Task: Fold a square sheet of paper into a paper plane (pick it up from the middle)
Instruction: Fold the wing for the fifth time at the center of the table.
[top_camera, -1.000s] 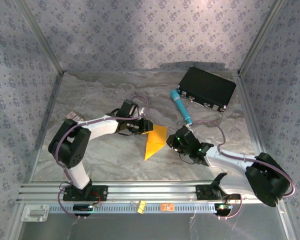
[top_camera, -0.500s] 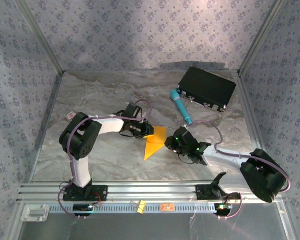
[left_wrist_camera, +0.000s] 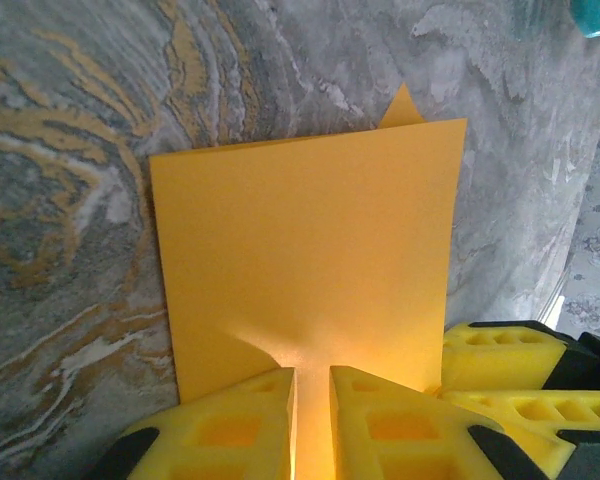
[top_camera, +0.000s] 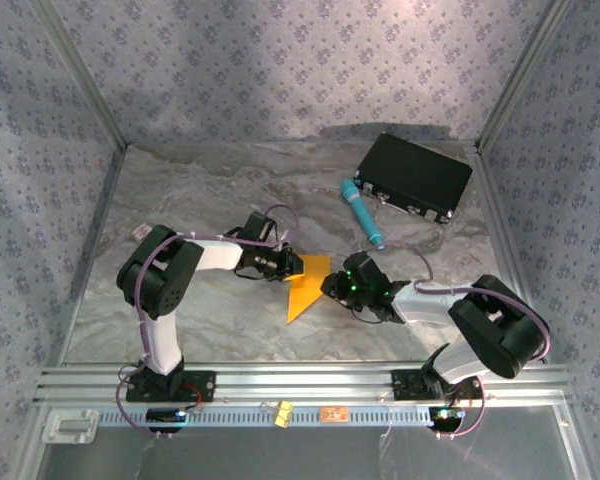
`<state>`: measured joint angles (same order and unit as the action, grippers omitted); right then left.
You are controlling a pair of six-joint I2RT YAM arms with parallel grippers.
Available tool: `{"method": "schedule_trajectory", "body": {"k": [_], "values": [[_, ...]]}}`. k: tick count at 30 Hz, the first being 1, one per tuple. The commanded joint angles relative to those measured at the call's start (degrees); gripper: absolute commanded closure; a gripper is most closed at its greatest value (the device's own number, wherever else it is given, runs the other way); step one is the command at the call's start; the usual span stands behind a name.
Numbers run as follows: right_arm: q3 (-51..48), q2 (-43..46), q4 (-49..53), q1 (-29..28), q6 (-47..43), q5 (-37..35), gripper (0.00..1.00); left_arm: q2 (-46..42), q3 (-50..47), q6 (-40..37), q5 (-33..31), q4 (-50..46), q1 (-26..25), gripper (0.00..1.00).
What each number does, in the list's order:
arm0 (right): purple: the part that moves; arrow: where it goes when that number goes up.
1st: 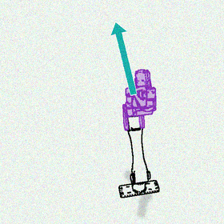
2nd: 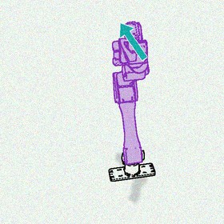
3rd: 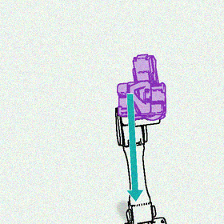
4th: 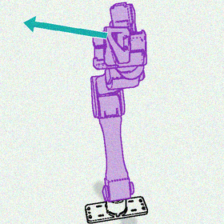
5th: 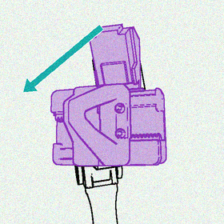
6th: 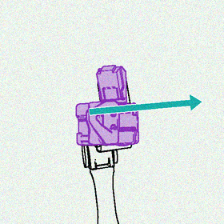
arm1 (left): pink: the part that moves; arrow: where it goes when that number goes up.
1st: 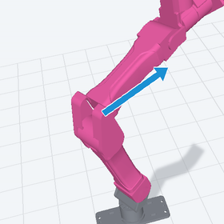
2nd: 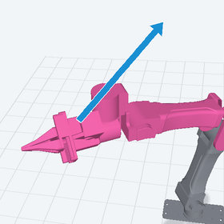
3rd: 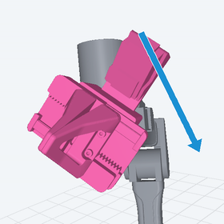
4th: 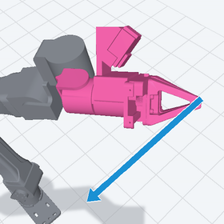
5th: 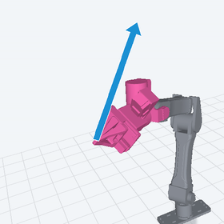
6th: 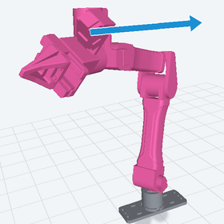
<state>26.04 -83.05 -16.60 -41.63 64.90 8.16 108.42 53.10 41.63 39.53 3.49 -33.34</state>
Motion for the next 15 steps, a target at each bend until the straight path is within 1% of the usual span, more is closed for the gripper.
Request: {"method": "schedule_trajectory", "body": {"k": [1, 15], "values": [[2.1, -2.1, -4.5, 0.2, 0.4, 2.5, 0.67, 0.0, -1.8, -0.4, -0.7, -2.7, 0.1, 0.83], [2.3, -2.5, -8.5, 1.8, -1.6, 4.5, 0.71, 0.1, -1.6, -1.0, 0.4, -2.3, 0.2, 0.83]]}}
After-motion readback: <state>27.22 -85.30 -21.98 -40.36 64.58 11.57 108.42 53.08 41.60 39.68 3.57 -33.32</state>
